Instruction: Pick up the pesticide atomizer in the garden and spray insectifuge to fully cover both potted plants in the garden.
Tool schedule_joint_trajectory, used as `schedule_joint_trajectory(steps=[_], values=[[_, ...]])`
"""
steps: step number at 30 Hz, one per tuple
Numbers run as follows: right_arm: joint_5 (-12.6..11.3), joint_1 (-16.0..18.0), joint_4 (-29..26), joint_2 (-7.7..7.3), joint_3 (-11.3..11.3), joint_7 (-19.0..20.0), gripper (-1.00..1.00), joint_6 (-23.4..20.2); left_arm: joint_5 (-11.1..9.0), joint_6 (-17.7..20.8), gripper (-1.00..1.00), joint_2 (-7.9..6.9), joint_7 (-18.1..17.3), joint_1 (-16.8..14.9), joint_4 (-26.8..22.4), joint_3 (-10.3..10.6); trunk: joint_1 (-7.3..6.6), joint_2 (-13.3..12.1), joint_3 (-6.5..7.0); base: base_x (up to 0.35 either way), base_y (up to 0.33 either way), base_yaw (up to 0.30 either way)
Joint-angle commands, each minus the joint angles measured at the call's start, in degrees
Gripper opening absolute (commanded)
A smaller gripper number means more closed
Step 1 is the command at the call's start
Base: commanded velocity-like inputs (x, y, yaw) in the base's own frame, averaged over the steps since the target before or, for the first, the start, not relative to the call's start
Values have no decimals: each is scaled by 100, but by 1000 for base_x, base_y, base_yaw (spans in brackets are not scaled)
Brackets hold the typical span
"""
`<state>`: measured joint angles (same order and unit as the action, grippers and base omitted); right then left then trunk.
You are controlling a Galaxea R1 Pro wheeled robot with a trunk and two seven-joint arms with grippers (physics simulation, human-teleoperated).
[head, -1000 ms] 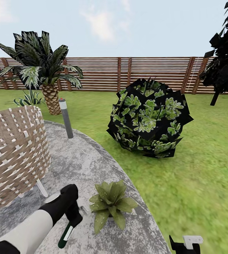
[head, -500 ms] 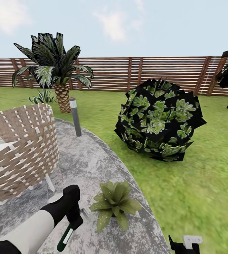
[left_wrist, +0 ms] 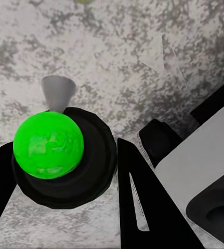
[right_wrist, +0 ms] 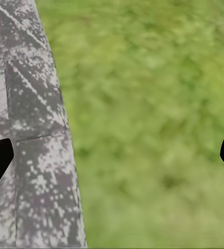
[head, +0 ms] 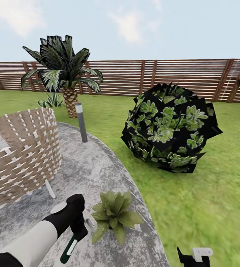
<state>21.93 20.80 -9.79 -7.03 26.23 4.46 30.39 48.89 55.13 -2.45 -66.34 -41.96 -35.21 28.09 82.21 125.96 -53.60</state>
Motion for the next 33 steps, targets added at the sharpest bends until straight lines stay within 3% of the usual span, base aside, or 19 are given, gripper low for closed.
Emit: schedule_joint_trajectory(steps=[1, 6, 12, 17, 27, 33], values=[[14, 3, 3, 0, 49, 47, 100, 19, 50, 33, -100, -6, -56, -6, -11, 21, 1, 2, -6, 209, -201, 276], [16, 3, 3, 0, 49, 47, 100, 19, 50, 123, -100, -4, -55, -120, -13, -17, 1, 2, -6, 237, -78, 251], [14, 3, 3, 0, 49, 47, 100, 19, 50, 148, -100, -5, -47, -116, -13, -195, 1, 2, -6, 24, -4, 30], [17, 3, 3, 0, 49, 47, 100, 19, 50, 147, -100, -12, -7, -63, -13, -208, 1, 2, -6, 1, 0, 54], [17, 3, 3, 0, 46, 47, 100, 19, 45, 147, -100, -29, 240, -58, -4, -254, 1, 2, -6, 0, 0, 259], [21, 3, 3, -26, 49, 47, 100, 19, 42, 147, -100, -18, 244, -57, 1, -235, 1, 2, -6, 136, -99, 39]])
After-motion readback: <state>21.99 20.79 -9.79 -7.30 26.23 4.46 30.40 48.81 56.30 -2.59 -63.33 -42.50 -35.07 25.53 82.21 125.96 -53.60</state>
